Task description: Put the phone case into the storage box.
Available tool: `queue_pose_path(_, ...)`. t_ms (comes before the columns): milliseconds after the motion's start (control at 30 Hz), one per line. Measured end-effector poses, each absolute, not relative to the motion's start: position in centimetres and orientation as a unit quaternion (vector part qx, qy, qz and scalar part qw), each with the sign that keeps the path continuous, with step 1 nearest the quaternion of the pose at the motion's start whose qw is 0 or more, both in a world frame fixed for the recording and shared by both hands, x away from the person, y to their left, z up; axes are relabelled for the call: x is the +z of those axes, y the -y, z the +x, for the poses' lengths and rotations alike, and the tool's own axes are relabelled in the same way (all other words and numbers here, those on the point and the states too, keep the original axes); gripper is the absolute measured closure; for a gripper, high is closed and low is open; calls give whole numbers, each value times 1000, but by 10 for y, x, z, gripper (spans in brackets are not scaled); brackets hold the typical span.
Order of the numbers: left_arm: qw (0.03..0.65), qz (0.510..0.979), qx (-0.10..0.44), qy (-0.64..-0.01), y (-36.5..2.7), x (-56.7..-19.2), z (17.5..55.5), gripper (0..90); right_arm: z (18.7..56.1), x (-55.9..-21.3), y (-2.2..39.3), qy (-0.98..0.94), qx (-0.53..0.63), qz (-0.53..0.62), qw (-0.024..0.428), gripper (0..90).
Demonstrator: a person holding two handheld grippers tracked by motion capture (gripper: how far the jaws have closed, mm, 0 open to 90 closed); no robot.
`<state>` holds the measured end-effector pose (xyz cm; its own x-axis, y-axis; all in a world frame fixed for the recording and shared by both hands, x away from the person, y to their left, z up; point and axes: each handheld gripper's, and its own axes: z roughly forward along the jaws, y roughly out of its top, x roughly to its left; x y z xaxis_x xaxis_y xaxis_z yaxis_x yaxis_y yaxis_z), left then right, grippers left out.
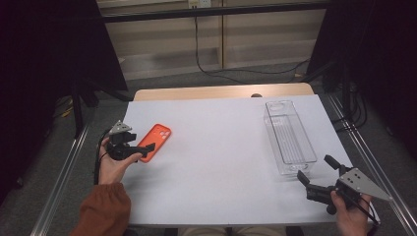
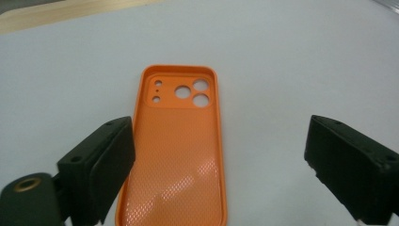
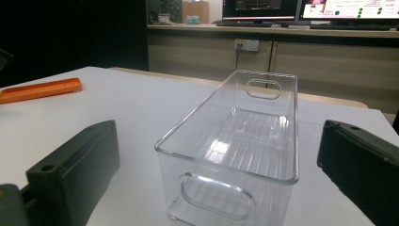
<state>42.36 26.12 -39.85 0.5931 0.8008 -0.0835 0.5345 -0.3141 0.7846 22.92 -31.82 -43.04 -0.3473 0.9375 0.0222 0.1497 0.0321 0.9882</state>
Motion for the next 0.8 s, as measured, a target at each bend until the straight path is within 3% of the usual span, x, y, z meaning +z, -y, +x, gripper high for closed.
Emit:
queue_pose_path(100, 396, 797, 166, -424, -264, -397, 426, 38, 230, -431, 318, -618, 539, 440, 366, 0)
queue_pose_path(500, 369, 796, 189, -441, -268, -402, 444, 63, 230, -431, 319, -619, 538, 441, 365, 0)
queue_pose_path(800, 363, 792, 176, -459, -274, -414, 460, 68, 230, -431, 319, -619, 537, 441, 366, 0)
